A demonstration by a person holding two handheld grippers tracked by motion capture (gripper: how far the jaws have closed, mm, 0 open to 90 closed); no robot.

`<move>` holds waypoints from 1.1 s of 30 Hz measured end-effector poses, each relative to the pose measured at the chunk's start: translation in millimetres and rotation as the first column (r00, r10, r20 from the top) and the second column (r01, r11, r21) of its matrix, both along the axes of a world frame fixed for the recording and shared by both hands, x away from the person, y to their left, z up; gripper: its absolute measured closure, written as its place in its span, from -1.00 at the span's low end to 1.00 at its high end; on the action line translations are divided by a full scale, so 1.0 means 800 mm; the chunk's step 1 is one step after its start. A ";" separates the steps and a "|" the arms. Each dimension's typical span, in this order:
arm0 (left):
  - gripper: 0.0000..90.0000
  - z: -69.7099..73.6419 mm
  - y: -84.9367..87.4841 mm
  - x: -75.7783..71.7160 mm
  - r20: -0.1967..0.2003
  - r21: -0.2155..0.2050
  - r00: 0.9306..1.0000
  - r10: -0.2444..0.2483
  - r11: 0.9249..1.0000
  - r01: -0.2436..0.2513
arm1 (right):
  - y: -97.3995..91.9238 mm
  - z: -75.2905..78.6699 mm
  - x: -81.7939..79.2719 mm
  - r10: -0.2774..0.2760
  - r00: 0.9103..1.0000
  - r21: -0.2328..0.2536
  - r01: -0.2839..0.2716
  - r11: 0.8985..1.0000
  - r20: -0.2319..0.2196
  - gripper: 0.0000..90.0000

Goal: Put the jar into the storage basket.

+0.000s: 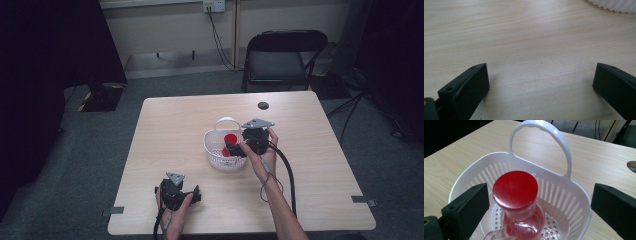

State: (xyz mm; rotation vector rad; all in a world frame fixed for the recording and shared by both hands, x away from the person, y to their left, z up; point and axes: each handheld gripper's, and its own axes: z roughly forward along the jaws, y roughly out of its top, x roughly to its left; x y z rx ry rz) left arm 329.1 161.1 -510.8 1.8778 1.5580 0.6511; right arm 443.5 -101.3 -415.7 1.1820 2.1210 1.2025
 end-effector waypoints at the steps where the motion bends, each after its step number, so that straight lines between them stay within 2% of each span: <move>1: -0.99 0.000 0.000 0.000 0.000 0.000 1.000 0.000 1.000 0.000 | 0.000 -0.001 -0.001 -0.001 1.000 -0.005 0.001 1.000 -0.002 -0.98; 11: -0.99 0.000 0.000 0.000 -0.001 0.000 1.000 0.000 1.000 0.000 | -0.006 0.006 -0.015 0.007 1.000 0.000 -0.007 1.000 0.025 -0.97; 23: -0.99 0.000 0.000 0.000 0.000 -0.001 1.000 0.003 1.000 -0.003 | -0.017 0.012 -0.032 0.010 1.000 0.003 -0.010 1.000 0.017 -0.96; 33: -0.99 0.000 0.000 0.000 0.000 0.000 1.000 0.005 1.000 -0.005 | -0.035 0.014 -0.050 -0.003 1.000 0.025 0.003 1.000 0.014 -0.95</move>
